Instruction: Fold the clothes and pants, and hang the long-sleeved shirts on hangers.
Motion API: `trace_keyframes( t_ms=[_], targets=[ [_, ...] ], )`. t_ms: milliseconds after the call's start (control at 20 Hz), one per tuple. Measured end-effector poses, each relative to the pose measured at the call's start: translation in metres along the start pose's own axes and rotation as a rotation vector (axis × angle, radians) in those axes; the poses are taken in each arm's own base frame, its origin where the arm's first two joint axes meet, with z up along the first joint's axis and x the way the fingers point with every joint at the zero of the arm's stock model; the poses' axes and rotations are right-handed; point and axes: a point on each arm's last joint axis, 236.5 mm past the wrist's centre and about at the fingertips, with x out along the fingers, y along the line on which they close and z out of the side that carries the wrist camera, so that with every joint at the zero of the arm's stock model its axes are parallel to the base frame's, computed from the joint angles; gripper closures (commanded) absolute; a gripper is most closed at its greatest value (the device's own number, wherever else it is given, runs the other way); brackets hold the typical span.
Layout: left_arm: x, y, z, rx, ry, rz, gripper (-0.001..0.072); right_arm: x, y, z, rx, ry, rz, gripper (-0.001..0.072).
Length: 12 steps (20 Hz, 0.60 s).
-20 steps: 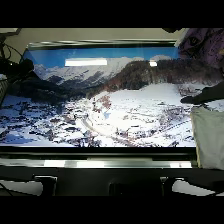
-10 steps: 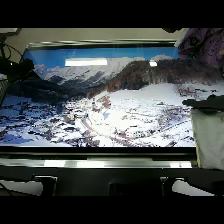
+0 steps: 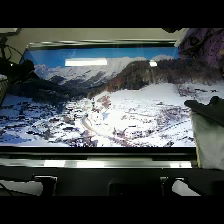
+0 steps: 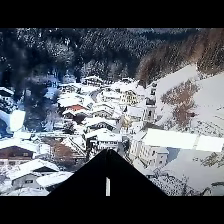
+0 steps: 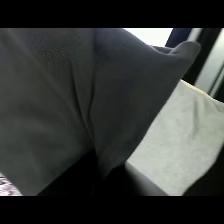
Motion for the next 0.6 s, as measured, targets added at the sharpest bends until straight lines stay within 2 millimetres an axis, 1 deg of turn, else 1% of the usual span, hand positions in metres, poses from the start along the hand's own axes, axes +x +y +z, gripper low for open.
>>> trace_keyframes(
  t_ms=[300, 450, 600],
  targets=[
    [0.000, 0.000, -0.002, 0.000, 0.010, 0.001, 0.0692, 0.039, -0.046, -0.042, -0.049, 0.025, -0.144, 0.0681],
    [0.000, 0.000, -0.003, 0.000, 0.011, 0.002, 0.0692, 0.053, -0.061, -0.057, -0.064, 0.052, -0.200, 0.0680],
    [0.000, 0.000, -0.003, 0.000, 0.012, 0.002, 0.0692, 0.063, -0.072, -0.069, -0.071, 0.082, -0.247, 0.0680]
  ],
)
